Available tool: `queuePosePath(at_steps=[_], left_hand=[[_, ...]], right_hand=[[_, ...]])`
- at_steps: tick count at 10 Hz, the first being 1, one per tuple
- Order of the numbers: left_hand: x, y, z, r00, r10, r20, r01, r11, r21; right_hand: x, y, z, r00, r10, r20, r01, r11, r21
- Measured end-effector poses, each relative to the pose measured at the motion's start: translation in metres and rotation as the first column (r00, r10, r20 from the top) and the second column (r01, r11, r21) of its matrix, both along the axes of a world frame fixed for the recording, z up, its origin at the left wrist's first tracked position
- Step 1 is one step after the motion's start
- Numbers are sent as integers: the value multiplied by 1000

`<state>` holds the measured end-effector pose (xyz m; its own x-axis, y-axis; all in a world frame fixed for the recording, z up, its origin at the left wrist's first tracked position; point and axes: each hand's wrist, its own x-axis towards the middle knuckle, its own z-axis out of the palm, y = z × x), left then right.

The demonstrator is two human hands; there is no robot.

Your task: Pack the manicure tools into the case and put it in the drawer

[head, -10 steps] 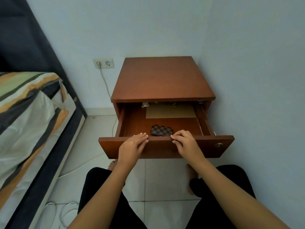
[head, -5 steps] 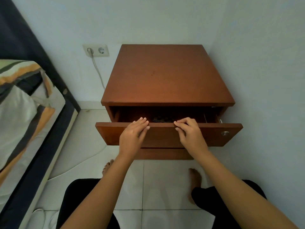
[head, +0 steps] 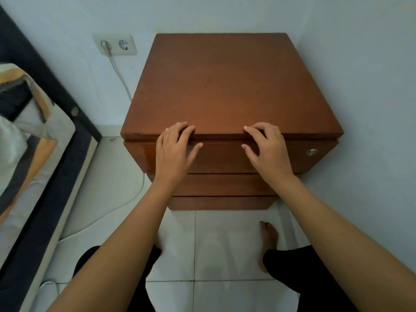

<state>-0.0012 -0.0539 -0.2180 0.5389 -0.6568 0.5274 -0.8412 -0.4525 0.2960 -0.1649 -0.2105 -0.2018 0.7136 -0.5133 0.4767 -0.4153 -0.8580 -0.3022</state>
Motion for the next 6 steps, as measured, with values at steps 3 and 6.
queuePosePath(at_steps=[3, 6], left_hand=[[-7, -6, 8, 998, 67, -7, -67, 997, 24], [-38, 34, 48, 964, 26, -265, 87, 910, 406]], right_hand=[[3, 2, 6, 999, -49, -15, 49, 999, 10], [-35, 44, 31, 949, -12, -314, 77, 978, 194]])
